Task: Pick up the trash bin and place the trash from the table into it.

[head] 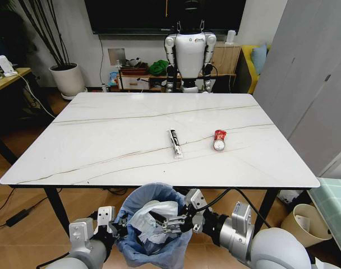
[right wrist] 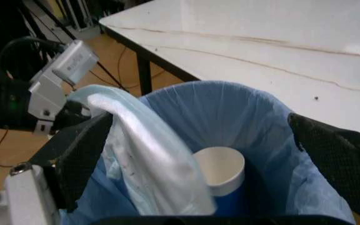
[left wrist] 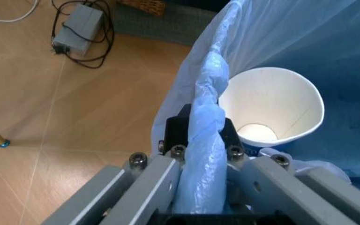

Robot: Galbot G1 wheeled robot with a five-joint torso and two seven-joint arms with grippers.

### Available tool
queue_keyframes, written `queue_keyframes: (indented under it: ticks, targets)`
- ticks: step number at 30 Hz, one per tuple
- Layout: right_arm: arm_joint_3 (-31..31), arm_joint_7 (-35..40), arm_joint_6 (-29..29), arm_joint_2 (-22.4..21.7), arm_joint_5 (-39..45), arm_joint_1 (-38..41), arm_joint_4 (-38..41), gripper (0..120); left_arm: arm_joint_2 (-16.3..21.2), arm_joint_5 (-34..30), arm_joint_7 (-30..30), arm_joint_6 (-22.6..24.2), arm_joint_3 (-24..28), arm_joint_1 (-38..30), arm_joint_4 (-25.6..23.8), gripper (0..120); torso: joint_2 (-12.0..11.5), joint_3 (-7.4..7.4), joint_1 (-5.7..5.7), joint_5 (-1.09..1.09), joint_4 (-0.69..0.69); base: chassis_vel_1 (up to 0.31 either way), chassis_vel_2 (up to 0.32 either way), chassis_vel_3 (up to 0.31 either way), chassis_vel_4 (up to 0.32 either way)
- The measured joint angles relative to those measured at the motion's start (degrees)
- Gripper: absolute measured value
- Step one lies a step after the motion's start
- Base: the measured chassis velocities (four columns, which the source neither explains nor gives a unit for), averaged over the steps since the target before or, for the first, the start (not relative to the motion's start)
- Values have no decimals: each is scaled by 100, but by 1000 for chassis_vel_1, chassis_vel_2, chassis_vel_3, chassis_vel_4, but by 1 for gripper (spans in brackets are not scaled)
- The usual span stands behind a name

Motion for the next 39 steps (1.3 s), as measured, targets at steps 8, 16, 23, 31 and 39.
queue_keyframes:
  ticks: [8,16,23,31,39]
  targets:
    - [-34,34,-134,-19,-3,-137,94,100,-13,27,11,0,-15,25,0,0,0,0,0,0,0,0,0,0,0]
    - [-81,226,-335,-33,-319,-394,35,100,-39,90,40,0,-15,87,0,0,0,0,0,1,0,0,0,0,0]
    - [206,175,-240,-176,-422,-519,119,100,-19,90,58,0,-51,119,0,0,0,0,0,0,0,0,0,0,0]
    - [340,172,-174,-290,-623,-721,175,100,-16,140,124,0,-82,164,0,0,0,0,0,1,0,0,0,0,0]
    - [448,270,-160,-307,-603,-1005,227,100,-30,143,145,0,-87,157,0,0,0,0,0,1,0,0,0,0,0]
